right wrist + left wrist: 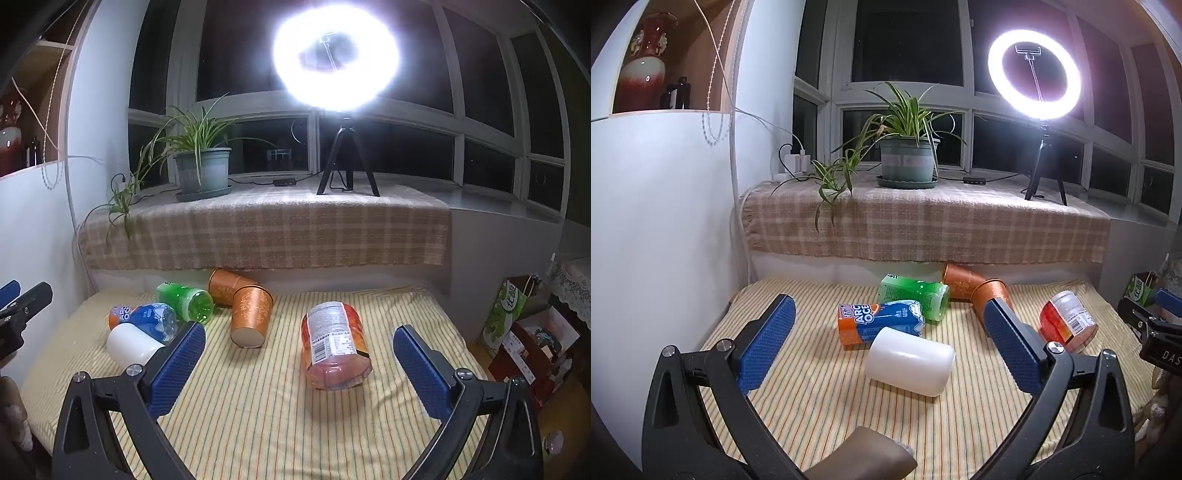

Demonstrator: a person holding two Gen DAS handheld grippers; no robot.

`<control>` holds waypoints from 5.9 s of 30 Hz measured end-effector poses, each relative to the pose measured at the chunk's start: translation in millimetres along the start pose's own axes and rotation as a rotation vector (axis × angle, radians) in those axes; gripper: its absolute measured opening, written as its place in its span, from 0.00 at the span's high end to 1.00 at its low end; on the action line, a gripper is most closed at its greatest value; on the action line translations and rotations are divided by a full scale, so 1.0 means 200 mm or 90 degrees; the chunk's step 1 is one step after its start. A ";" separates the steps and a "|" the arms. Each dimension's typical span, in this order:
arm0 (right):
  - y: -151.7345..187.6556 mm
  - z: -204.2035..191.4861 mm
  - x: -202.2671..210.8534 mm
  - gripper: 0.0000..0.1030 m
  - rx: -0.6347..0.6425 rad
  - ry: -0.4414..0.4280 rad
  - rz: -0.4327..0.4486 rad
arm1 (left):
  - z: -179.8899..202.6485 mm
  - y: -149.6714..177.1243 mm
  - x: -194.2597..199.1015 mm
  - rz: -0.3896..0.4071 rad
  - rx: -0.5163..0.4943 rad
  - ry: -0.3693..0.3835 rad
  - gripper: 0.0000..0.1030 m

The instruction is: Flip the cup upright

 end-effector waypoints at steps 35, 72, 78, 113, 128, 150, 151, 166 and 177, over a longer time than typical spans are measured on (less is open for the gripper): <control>-0.03 -0.04 -0.02 0.00 0.007 0.001 -0.006 | -0.02 0.04 -0.06 -0.007 -0.008 -0.006 0.00; -0.04 -0.06 0.00 0.00 0.018 -0.010 -0.005 | 0.00 0.02 0.00 -0.002 -0.012 -0.003 0.00; -0.04 -0.08 -0.03 0.00 0.020 -0.014 -0.007 | 0.00 0.02 0.00 -0.002 -0.013 -0.003 0.00; -0.33 -0.61 -0.76 0.00 0.217 -0.224 -0.150 | -0.35 0.08 -0.04 -0.049 0.022 -0.069 0.00; -0.32 -1.02 -1.29 0.08 0.352 -0.279 -0.327 | -0.54 0.16 -0.04 -0.075 0.043 -0.110 0.00; -0.16 -1.30 -1.69 0.17 0.424 -0.282 -0.472 | -0.74 0.21 -0.12 -0.102 0.080 -0.143 0.00; -0.15 -1.30 -1.71 0.17 0.428 -0.278 -0.475 | -0.74 0.22 -0.12 -0.104 0.082 -0.143 0.00; -0.11 -1.38 -1.75 0.34 0.448 -0.257 -0.469 | -0.78 0.22 -0.14 -0.107 0.095 -0.147 0.00; -0.31 -1.29 -1.55 0.41 0.406 -0.270 -0.372 | -0.73 0.21 -0.07 -0.088 0.085 -0.139 0.00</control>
Point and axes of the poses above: each gripper's, at about its wrist camera, not at the fingertips, and x roughly against the way its jaws point, z to its right, y to its underside, the point moved 3 cm from there along -x, roughly the way its jaws point, and after that the axes turned 5 degrees about -z, right-handed, at the moved point
